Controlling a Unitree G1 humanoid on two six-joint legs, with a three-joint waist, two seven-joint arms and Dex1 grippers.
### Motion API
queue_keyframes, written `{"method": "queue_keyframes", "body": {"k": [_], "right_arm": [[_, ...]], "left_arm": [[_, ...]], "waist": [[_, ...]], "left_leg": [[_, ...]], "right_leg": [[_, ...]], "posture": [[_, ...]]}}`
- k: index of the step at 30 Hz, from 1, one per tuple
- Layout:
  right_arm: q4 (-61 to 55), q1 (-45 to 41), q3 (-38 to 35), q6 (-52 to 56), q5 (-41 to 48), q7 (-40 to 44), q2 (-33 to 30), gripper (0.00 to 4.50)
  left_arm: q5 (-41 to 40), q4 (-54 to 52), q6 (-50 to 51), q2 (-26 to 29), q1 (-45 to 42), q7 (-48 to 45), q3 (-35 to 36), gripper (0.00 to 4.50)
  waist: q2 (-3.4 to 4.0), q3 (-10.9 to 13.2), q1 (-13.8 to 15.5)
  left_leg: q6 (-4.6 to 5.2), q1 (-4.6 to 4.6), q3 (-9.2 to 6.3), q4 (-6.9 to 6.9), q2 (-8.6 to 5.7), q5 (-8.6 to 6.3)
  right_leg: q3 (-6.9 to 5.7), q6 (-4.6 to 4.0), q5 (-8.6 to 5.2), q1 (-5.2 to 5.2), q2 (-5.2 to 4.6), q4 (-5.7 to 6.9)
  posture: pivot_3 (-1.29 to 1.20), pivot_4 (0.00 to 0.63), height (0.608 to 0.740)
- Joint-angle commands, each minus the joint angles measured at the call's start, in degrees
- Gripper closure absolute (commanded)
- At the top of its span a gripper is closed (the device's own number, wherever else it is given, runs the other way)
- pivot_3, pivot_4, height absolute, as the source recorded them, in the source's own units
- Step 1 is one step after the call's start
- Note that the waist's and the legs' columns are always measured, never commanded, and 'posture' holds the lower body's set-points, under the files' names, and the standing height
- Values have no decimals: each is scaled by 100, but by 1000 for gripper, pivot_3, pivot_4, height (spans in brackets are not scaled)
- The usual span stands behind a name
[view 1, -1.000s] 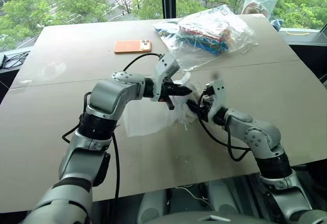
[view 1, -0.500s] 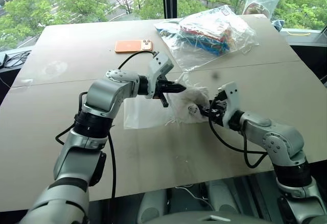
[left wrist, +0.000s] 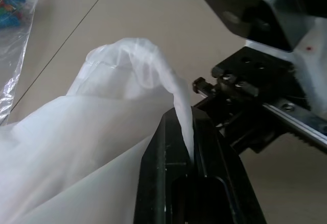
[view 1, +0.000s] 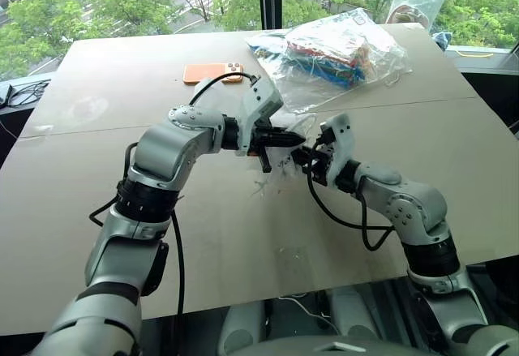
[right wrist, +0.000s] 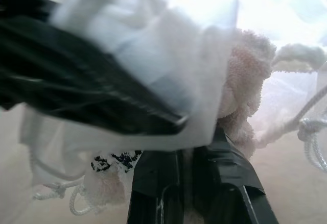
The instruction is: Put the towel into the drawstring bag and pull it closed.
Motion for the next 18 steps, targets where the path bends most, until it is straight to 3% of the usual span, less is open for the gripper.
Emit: {"method": "queue_keyframes", "body": {"k": [1, 3, 7, 12, 18], "right_arm": [[473, -112, 91, -947, -312, 390, 335, 4396], [812, -70, 30, -1268, -372, 532, 527, 4396], [1217, 70, -802, -1583, 438, 881, 1202, 4396], [1145, 82, -168, -1611, 182, 1894, 997, 4396], [2623, -636, -103, -2269, -29, 2756, 1588, 4396]], "left_arm": [[-129, -350, 40, 121, 99, -79, 55, 4500], [-162, -347, 120, 177, 169, -53, 108, 4500], [15, -151, -170, 316, 316, 11, 145, 4500], [-42, 164, -227, 218, 140, 0, 190, 4500], [-699, -90, 516, 54, 158, -201, 330, 4500]], "waist": [[1, 0, -13], [0, 0, -29], [1, 1, -47], [2, 1, -30], [4, 2, -105]], "left_leg": [[0, -1, 1, -1, 0, 0], [0, -1, 1, -1, 0, 0], [-1, -1, -1, -1, 3, 1], [-1, 0, 1, 0, 0, 1], [-2, 8, -2, -1, 6, 1]], "right_leg": [[1, 0, 0, -2, 0, 0], [1, 0, 0, -2, 1, 0], [1, -1, 1, -2, 1, 1], [2, 0, 1, 1, -3, -1], [3, -2, 0, -3, 11, 13]], "posture": [[0, 150, 740], [0, 150, 740], [0, 150, 740], [0, 150, 740], [0, 150, 740]]}}
